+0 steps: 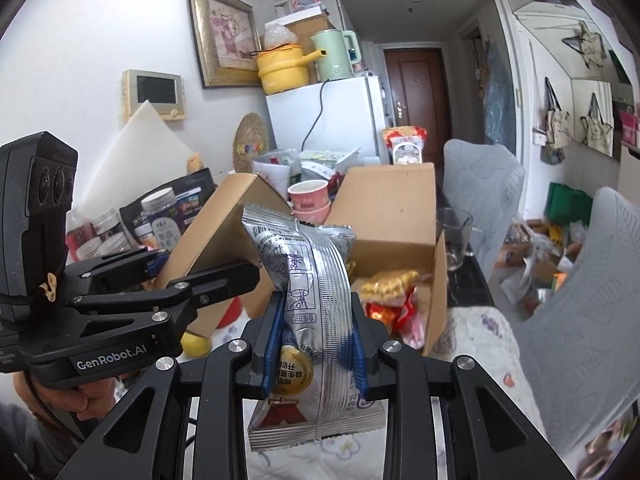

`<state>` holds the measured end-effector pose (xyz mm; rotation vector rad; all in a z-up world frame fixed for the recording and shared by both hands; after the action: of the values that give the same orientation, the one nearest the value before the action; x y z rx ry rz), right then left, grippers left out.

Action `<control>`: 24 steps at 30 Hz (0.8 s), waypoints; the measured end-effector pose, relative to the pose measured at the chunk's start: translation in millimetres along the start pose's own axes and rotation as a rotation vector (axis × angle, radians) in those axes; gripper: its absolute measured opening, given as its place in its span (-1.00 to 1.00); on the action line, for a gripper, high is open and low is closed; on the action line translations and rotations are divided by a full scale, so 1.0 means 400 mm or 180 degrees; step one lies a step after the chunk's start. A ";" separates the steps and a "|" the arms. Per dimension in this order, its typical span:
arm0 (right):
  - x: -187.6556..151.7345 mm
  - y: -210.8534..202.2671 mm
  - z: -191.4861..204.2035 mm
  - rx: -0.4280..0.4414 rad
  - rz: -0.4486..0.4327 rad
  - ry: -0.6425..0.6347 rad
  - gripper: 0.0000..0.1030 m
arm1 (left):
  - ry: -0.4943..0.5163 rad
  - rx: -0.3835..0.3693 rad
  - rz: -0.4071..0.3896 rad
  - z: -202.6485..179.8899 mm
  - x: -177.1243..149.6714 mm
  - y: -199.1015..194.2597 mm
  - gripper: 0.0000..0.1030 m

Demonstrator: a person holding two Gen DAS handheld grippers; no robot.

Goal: Organize snacks
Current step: 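Carry the gold box with the left gripper while the right gripper carries the silver bag to the box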

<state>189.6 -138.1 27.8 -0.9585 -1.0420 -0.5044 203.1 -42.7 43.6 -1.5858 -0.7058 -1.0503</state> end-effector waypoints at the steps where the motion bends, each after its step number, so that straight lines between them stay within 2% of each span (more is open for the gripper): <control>1: 0.007 0.009 -0.006 -0.0005 -0.0007 -0.0005 -0.44 | 0.0001 0.0007 -0.0017 0.005 0.010 0.011 -0.15; 14: 0.109 0.153 -0.097 -0.0127 -0.0091 -0.0070 -0.44 | -0.0011 0.0114 -0.0107 0.092 0.102 0.185 -0.15; 24: 0.131 0.302 -0.154 -0.0128 0.0003 0.0025 -0.44 | -0.0047 0.0277 0.0052 0.152 0.095 0.330 -0.15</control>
<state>333.4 -124.2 13.1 -0.9918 -1.0276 -0.5295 349.3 -22.4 16.3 -1.5234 -0.7378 -0.9839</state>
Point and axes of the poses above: each gripper's, at about its wrist camera, not at the fingertips, and y roughly the way its jaws point, z to its left, x to its top, the point moved 7 cm from there along y, roughly the way its jaws point, and after that the axes turned 3 degrees about -z, right-handed, at the moved point
